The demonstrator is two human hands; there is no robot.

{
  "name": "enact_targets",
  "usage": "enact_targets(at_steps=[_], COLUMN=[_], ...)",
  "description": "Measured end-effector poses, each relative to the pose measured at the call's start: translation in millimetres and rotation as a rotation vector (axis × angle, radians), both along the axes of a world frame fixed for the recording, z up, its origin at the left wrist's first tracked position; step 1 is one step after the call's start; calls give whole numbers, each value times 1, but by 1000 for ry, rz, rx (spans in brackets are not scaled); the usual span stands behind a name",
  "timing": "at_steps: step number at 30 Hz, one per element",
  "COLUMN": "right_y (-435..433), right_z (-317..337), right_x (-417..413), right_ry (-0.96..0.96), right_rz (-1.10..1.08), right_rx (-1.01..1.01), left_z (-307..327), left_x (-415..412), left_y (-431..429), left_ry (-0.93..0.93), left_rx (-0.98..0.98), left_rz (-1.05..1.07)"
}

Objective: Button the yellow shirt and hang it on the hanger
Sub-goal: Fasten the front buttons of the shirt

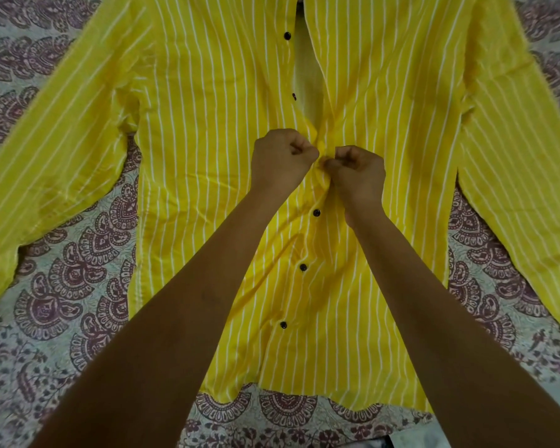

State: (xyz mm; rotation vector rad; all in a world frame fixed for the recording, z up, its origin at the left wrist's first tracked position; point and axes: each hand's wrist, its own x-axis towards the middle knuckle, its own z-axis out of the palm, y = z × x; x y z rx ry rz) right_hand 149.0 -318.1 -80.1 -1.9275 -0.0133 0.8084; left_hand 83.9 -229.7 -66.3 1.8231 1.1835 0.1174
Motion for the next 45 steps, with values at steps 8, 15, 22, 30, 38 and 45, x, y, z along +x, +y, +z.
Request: enact_targets(at_steps=[8, 15, 22, 30, 38, 45], right_y=[0, -4, -5, -7, -4, -5], right_z=[0, 2, -1, 7, 3, 0], right_x=[-10, -17, -16, -13, -8, -19], right_ry=[-131, 0, 55, 132, 25, -495], right_rz=[14, -121, -94, -91, -2, 190], right_rx=[-42, 118, 198, 265, 219, 8], left_z=[2, -1, -3, -1, 4, 12], left_x=[-2, -1, -4, -7, -12, -9], left_y=[-8, -9, -13, -5, -5, -13], left_ry=[-16, 39, -42, -76, -127, -248], left_rx=[-36, 69, 31, -150, -326, -582], left_rz=[47, -13, -3, -10, 82, 298])
